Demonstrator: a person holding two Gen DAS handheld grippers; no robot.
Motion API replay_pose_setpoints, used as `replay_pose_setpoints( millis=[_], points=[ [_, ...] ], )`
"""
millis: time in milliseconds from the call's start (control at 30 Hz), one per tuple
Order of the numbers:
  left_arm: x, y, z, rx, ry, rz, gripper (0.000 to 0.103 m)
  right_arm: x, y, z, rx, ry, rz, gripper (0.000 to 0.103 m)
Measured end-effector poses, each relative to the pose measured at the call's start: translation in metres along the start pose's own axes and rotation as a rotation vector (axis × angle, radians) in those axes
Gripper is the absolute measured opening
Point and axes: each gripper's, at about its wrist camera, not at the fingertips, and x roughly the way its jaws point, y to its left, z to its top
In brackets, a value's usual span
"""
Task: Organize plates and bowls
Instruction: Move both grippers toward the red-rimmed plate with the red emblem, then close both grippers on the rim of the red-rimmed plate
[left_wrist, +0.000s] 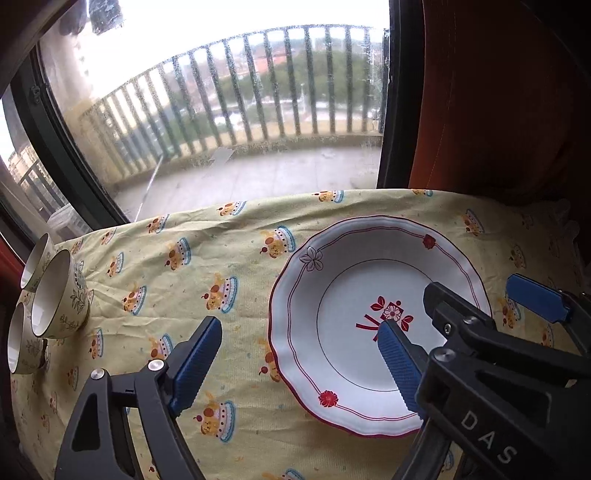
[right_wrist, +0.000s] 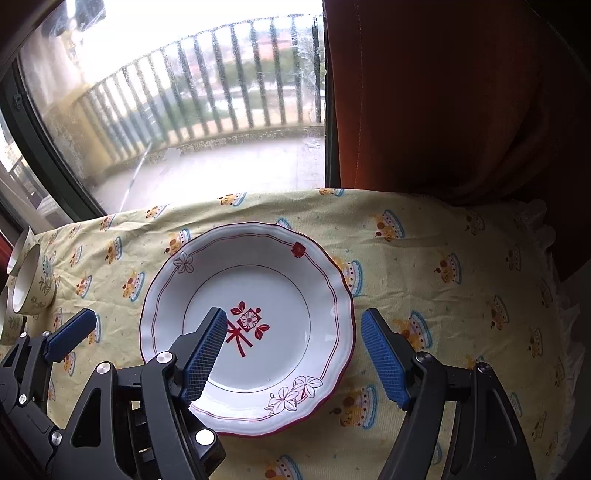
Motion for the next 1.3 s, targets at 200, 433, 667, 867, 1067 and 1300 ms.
replay_pose_setpoints(
  millis=[200, 433, 667, 867, 1067, 1300],
  points=[
    [0.026, 0.001, 0.013, 0.011, 0.033, 0.0, 0.082, 0.022, -0.002, 0.011, 0.035, 0.012, 0.004, 0.078],
    [0.047, -0.005, 0.013, 0.005, 0.089, -0.044, 0.067, 0.035, 0.001, 0.013, 0.009, -0.005, -0.035, 0.067],
    [0.05, -0.011, 0.01, 0.005, 0.102, -0.054, 0.066, 0.042, -0.009, 0.011, 0.039, 0.034, -0.048, 0.066],
    [0.049, -0.012, 0.009, 0.024, 0.087, -0.05, 0.066, 0.046, -0.011, 0.006, 0.069, 0.064, -0.038, 0.063],
    [0.042, -0.006, -0.001, 0.047, 0.101, -0.05, 0.066, 0.037, -0.011, -0.006, 0.093, 0.103, -0.015, 0.063],
    [0.031, 0.011, -0.019, 0.036, 0.115, -0.059, 0.065, 0.018, -0.01, -0.025, 0.082, 0.14, 0.076, 0.063]
  ],
)
